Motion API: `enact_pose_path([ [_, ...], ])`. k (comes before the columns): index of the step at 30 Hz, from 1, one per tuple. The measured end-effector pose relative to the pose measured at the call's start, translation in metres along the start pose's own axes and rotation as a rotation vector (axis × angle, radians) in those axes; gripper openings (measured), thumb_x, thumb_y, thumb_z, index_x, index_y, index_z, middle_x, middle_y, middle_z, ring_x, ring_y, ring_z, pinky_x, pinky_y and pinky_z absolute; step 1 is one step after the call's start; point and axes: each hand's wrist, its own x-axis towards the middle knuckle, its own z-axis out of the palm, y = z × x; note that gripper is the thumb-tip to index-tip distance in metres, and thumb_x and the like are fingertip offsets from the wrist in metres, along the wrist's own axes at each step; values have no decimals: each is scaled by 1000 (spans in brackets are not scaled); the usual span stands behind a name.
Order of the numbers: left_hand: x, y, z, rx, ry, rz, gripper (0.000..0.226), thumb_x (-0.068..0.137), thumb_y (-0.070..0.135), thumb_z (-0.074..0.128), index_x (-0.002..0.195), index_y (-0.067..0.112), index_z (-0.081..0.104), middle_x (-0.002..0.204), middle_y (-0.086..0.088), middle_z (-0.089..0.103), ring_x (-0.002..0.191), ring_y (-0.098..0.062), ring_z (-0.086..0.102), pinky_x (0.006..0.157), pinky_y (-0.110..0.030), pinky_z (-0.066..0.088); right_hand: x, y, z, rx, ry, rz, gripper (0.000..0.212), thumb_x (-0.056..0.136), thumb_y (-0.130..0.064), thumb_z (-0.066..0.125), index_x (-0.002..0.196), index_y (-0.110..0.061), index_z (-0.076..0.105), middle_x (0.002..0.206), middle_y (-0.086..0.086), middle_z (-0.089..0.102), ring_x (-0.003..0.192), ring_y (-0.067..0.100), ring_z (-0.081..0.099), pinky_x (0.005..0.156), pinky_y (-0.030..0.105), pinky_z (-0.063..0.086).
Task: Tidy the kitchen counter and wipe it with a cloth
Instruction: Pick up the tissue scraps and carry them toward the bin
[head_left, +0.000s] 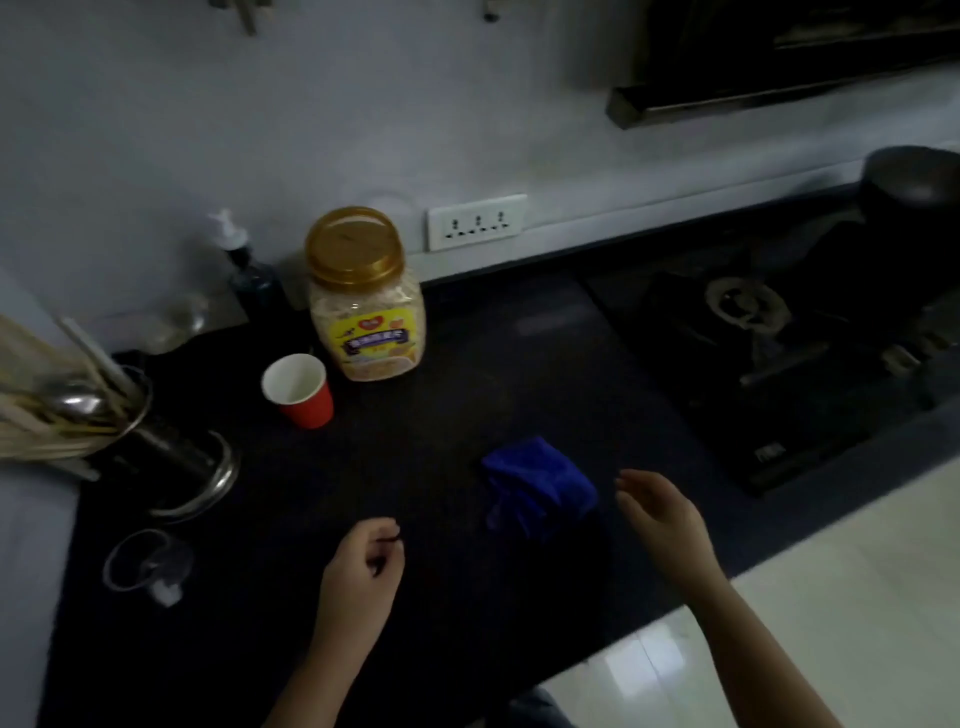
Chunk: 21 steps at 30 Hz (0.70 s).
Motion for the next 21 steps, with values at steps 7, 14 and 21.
enact_pose_path([
  [7,-23,21,42,73,-394,138,29,89,7,53,87,36,53,94,8,65,88,-11,63,75,-23,48,-88,93,-67,-14,382,285,24,88,-9,57,111,-7,60,96,6,65,87,22,60,69,31,43],
  [14,-45,65,139,193,-751,332,28,89,4,52,86,33,53,90,11,63,86,-11,62,71,-18,46,-225,218,-74,192,554,854,31,89,-13,55,117,-1,57,106,20,65,98,34,61,84,41,46],
  [21,-111,77,252,367,-1066,369,31,88,1,51,80,31,53,84,5,64,81,-16,61,74,-23,48,-333,306,-78,559,772,1222,36,89,-10,53,121,7,52,101,16,57,89,31,56,76,38,41],
])
